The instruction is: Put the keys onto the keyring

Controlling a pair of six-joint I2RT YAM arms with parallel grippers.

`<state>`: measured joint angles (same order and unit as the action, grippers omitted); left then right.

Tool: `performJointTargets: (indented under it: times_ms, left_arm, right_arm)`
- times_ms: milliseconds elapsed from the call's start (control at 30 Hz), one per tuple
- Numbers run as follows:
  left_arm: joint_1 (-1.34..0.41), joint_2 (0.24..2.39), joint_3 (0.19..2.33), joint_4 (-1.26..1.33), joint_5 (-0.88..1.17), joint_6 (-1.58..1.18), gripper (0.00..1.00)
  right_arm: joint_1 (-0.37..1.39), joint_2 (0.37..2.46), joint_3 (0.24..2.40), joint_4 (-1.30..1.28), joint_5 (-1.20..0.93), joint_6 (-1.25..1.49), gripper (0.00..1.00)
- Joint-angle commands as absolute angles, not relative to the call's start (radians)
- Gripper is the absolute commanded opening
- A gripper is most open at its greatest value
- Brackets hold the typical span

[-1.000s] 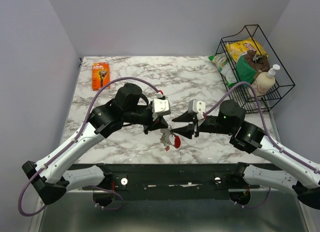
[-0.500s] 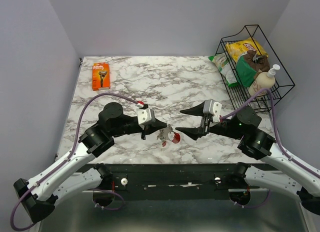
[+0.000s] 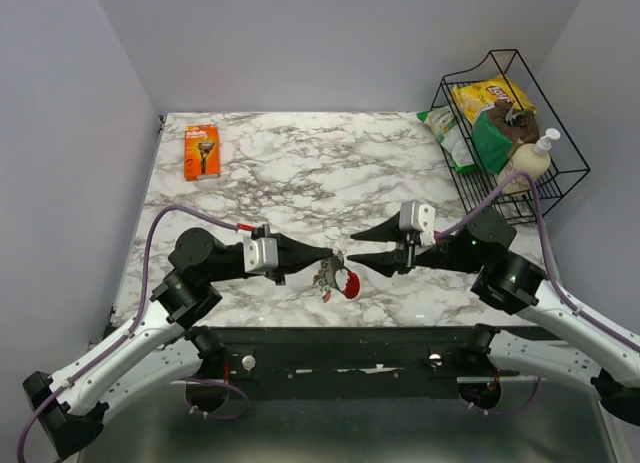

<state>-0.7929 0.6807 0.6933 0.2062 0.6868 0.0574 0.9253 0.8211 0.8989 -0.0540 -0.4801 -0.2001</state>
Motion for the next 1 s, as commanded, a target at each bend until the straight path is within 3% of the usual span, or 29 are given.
performJointTargets:
  times_ms: [0,167,267,367,600,967]
  left_arm:
    - [-0.788,0.667,0.698,0.308,0.733,0.046,0.0]
    - [-0.788,0.672,0.703,0.302,0.747,0.046,0.0]
    - [-0.788,0.67,0.704,0.302,0.747,0.046,0.0]
    - [-0.788,0.669,0.707,0.301,0.746,0.048,0.0]
    - [-0.788,0.66,0.713,0.29,0.736,0.06,0.0]
    - [-0.788,0.629,0.749,0.215,0.721,0.097,0.0]
  right_arm:
    - [0.933,0.828,0.945,-0.074,-0.554,-0.215,0.48]
    - [0.933,0.841,0.959,-0.077,-0.589,-0.216,0.47]
    - [0.933,0.857,0.968,-0.089,-0.615,-0.216,0.41]
    - [0.931,0.877,0.98,-0.104,-0.643,-0.218,0.34]
    - [0.933,0.894,0.988,-0.13,-0.666,-0.227,0.07]
    - [0.933,0.874,0.969,-0.141,-0.624,-0.239,0.01]
